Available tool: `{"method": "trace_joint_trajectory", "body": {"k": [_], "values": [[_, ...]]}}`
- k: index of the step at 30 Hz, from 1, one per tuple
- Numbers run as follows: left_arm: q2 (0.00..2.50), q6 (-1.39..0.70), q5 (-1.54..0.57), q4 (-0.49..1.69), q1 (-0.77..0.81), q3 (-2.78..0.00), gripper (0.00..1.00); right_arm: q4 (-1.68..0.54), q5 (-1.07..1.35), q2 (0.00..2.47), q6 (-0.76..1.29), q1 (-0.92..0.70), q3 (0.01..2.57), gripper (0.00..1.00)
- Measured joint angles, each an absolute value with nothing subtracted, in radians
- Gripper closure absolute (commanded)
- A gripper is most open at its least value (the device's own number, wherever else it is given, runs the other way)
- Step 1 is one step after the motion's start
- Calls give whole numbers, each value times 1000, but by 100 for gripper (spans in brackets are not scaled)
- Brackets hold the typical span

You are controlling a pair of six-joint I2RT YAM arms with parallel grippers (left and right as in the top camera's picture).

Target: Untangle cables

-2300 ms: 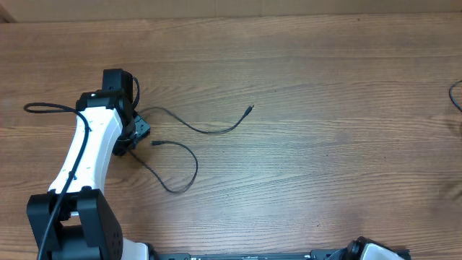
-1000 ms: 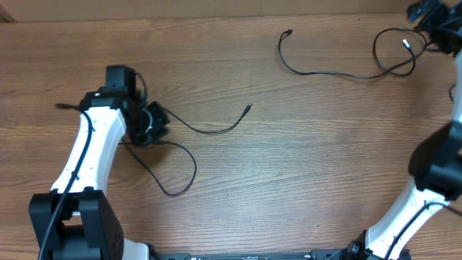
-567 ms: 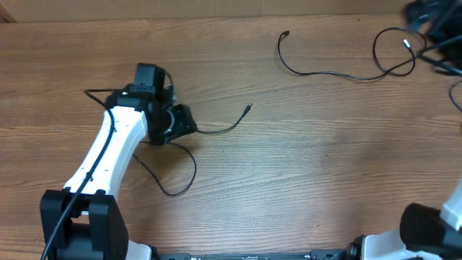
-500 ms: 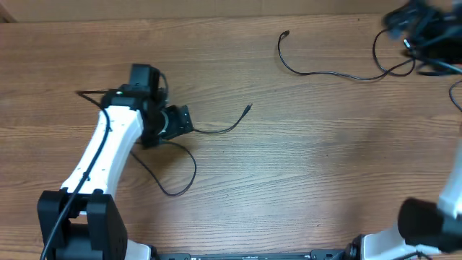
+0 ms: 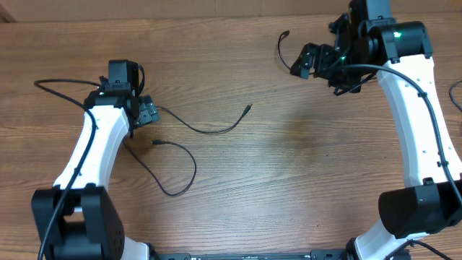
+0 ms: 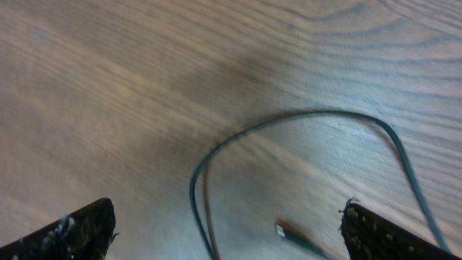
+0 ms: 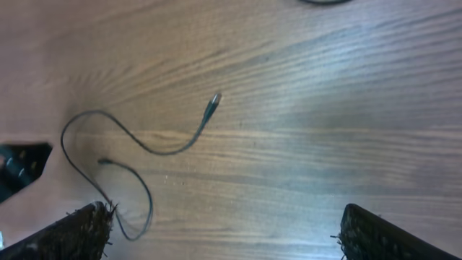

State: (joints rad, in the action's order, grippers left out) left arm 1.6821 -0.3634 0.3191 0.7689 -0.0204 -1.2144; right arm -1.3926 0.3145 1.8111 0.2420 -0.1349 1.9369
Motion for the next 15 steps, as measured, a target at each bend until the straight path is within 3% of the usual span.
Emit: {"method": "trace_joint_trajectory", "body": {"k": [2,4,6,8,9,15], "values": [[1730,-316,333,719,-21,-1208,0,-1414,315,1811,240,-140,1937,0],[1785,-265,340,688,-22,-1204,7,-1433,314,1811,239,-140,1937,0],[1844,-211,343,678,-26,-1201,26,-1444,314,1811,239,-140,1937,0],[1907,-172,340,675,-31,-1196,83,-1448,315,1811,238,-139,1937,0],[1928,-156,332,670,-34,-1201,96,-1449,314,1811,239,-139,1937,0],[1951,-123,253,708,-35,-1217,95,-1454,314,1811,239,-139,1937,0]]}}
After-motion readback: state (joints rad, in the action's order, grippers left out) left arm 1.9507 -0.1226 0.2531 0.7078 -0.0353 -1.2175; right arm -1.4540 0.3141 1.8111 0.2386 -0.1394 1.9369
